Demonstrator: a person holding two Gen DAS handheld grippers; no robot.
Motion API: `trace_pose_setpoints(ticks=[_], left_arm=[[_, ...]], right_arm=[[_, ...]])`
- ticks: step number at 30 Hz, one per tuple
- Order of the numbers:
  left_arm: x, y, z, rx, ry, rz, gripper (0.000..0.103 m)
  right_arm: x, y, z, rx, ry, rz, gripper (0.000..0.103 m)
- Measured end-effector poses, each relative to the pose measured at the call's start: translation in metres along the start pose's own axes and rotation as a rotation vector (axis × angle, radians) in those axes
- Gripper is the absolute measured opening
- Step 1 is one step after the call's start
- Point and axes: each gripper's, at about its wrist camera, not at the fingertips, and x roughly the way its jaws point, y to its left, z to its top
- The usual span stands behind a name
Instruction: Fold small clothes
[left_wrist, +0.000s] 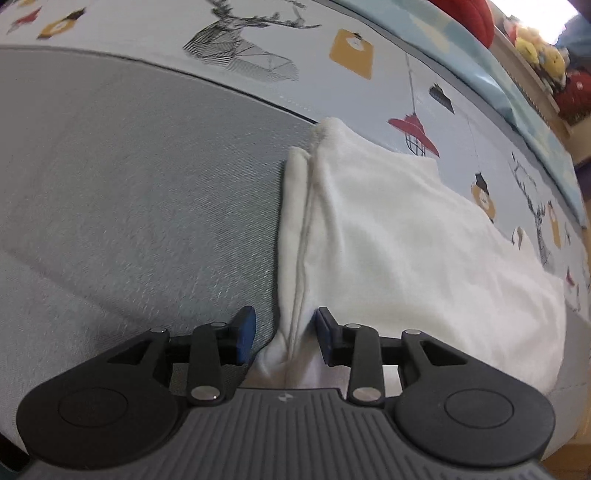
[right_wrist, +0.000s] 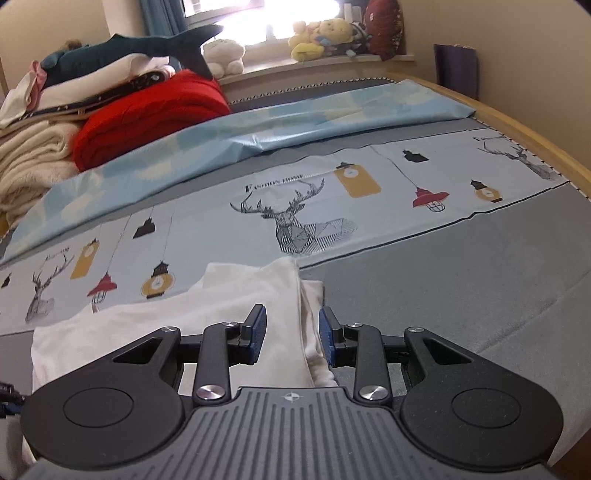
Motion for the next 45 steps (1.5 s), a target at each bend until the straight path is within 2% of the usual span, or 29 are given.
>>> trace_pose_setpoints(ticks=[1,3,6,13,16,19,26,29,34,42,45], left_arm=[[0.001,-0.002,0.000,0.010,-0.004,0.007,0.036],[0.003,-0.006,0.000,0.019,-0.004,-0.003,0.016],[0.003,-0.014,-0.001,0.054,-0.012,0.018,0.012],[-0.011,-0.014,-0.005,0.068,-0.077,0.050,0.008],[-0.020,-0.016,-0.006,0.100,-0.124,0.121,0.008],[-0.018,-0.017,-0.006,0.130,-0.109,0.186,0.008],[-0.021,-0.018,-0.005,0.122,-0.111,0.183,0.007],[-0.025,-0.025,-0.002,0.103,-0.130,0.147,0.007],[-0.042,-0.046,-0.002,0.105,-0.182,0.041,0.007],[-0.045,-0.095,-0.009,0.165,-0.202,-0.077,0.006],[-0.047,-0.114,-0.013,0.166,-0.206,-0.150,0.006]], right_arm=[[0.000,-0.002,0.000,0.001,0.001,-0.002,0.033],[0.001,-0.006,0.000,0.006,0.005,-0.009,0.033],[0.001,-0.010,-0.001,0.018,0.008,-0.012,0.033],[0.001,-0.004,-0.003,0.011,0.006,-0.008,0.033],[0.001,-0.002,-0.003,0.008,0.005,-0.005,0.033],[0.002,0.002,-0.004,0.001,0.007,-0.006,0.033],[0.003,0.005,-0.005,-0.016,0.012,0.000,0.033],[0.004,0.000,-0.004,-0.009,0.013,0.002,0.033],[0.004,-0.005,-0.003,-0.002,0.009,0.009,0.033],[0.002,-0.003,-0.003,-0.021,0.002,0.037,0.033],[0.004,0.001,-0.003,-0.038,0.004,0.044,0.033]])
